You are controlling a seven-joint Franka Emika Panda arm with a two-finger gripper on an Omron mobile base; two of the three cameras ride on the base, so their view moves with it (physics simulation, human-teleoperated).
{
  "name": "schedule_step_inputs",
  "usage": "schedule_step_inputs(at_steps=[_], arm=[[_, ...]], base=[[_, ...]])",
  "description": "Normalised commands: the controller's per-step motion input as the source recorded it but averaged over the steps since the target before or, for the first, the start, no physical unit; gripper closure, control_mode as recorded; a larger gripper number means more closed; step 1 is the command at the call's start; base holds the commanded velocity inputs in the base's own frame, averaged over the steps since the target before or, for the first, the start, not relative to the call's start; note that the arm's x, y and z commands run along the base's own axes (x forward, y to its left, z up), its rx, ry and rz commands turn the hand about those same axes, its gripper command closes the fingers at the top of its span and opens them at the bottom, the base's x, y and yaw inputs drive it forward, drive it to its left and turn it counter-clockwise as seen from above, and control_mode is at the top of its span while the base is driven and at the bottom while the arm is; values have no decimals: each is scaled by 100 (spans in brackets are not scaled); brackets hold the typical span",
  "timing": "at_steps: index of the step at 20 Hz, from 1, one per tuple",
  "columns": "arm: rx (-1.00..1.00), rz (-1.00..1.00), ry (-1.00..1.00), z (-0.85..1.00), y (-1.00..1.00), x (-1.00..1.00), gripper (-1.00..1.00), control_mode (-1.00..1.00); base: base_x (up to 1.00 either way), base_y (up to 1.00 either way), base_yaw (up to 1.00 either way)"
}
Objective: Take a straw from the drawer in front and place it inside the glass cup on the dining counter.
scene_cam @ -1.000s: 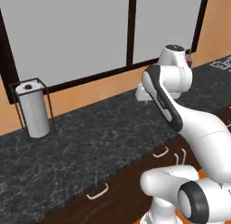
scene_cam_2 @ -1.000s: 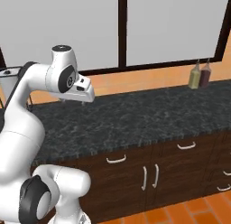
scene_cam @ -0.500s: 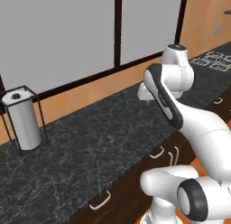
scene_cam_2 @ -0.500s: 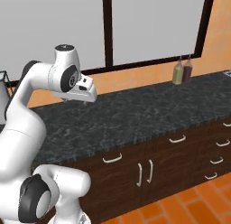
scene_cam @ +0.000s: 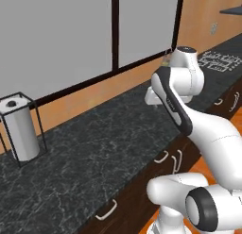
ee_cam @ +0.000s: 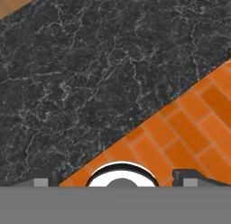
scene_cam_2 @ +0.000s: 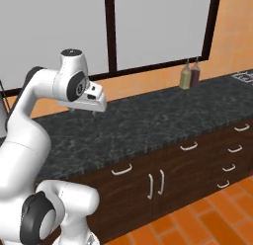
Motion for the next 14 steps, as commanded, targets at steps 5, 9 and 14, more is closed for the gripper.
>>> schedule_step_inputs(at_steps=[5,9,14], arm=[[0,0,0,0,0,0,-100,100],[0,-4,0,-14,4,-1,-100,-100],[17,-9,-9,-73,-70,-25,-100,-100]], base=[[25,39,-12],[10,18,-5],[0,0,0]])
